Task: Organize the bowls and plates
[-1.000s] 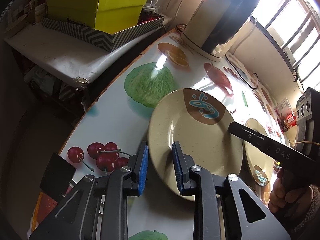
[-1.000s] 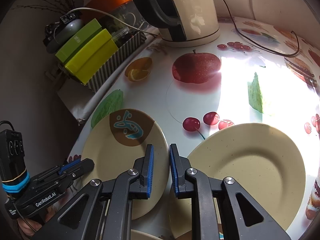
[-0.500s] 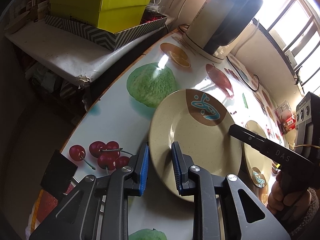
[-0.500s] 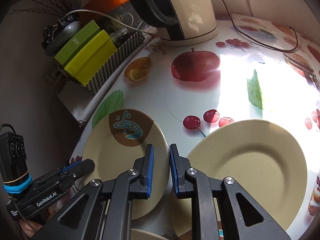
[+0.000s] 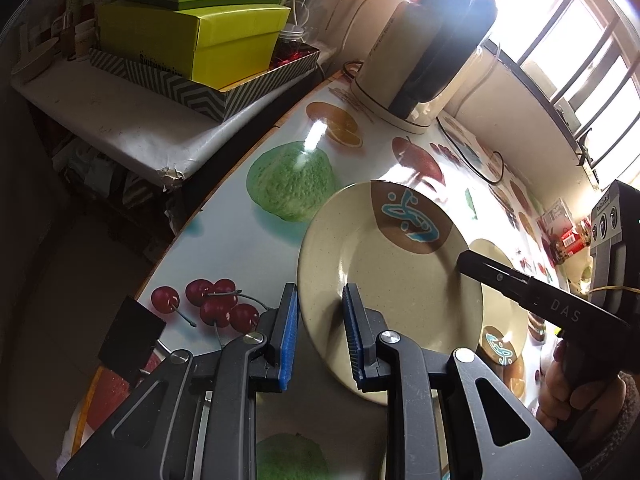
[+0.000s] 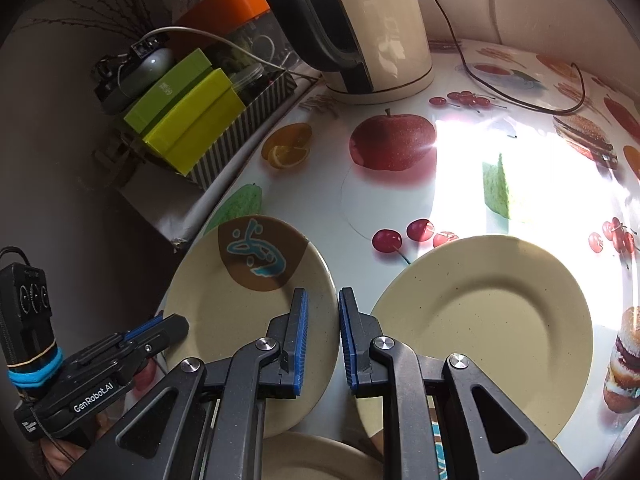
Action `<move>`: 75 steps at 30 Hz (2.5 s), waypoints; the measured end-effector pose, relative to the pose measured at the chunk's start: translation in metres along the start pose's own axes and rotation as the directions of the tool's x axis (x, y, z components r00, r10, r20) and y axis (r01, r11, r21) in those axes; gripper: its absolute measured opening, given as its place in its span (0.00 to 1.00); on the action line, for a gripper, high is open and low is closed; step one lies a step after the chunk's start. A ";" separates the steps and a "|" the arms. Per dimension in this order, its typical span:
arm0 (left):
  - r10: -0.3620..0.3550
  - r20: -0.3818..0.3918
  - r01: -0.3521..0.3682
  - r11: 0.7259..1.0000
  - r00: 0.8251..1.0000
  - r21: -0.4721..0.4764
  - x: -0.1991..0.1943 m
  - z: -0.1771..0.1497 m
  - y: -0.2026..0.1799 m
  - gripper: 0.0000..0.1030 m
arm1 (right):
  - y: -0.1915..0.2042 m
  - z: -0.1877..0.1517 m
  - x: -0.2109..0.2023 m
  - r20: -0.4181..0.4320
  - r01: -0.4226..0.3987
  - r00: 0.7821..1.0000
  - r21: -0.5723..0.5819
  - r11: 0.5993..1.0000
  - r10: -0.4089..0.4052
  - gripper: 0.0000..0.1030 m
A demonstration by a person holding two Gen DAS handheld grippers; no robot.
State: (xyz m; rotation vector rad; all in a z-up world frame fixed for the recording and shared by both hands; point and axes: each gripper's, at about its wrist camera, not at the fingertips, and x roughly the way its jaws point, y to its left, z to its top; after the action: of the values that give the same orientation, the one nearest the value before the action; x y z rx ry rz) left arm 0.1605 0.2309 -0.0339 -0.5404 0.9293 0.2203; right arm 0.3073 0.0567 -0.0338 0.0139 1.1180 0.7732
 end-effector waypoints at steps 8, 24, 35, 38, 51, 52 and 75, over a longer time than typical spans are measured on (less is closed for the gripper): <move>-0.021 0.008 0.021 0.999 1.000 0.028 -0.018 -0.011 -0.013 0.22 | 0.001 -0.017 -0.032 0.029 0.009 1.000 0.002 1.000 -0.009 0.15; -0.059 -0.031 0.061 0.994 0.998 0.087 -0.032 -0.051 -0.038 0.22 | -0.008 -0.068 -0.077 0.039 0.051 0.998 0.063 0.997 -0.053 0.15; -0.074 -0.076 0.083 0.990 0.994 0.111 -0.030 -0.078 -0.050 0.22 | -0.021 -0.101 -0.091 0.033 0.069 0.997 0.125 0.990 -0.073 0.15; -0.076 -0.089 0.086 0.990 0.993 0.113 -0.029 -0.084 -0.050 0.22 | -0.023 -0.109 -0.093 0.026 0.073 0.997 0.135 0.988 -0.077 0.15; -0.057 -0.124 0.073 0.989 0.991 0.128 -0.022 -0.100 -0.053 0.22 | -0.030 -0.133 -0.091 -0.003 0.095 0.995 0.157 0.983 -0.096 0.15; -0.058 -0.123 0.073 0.989 0.991 0.127 -0.022 -0.100 -0.053 0.22 | -0.030 -0.134 -0.091 -0.004 0.093 0.996 0.161 0.983 -0.094 0.15; -0.022 -0.124 0.040 0.989 0.992 0.145 -0.021 -0.102 -0.056 0.22 | -0.032 -0.142 -0.089 -0.019 0.107 0.994 0.166 0.980 -0.105 0.15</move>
State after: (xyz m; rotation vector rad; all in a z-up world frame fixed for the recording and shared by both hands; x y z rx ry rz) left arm 0.0992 0.1305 -0.0461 -0.4346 1.0463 0.0901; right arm 0.1914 -0.0680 -0.0405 0.0903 1.1815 0.5838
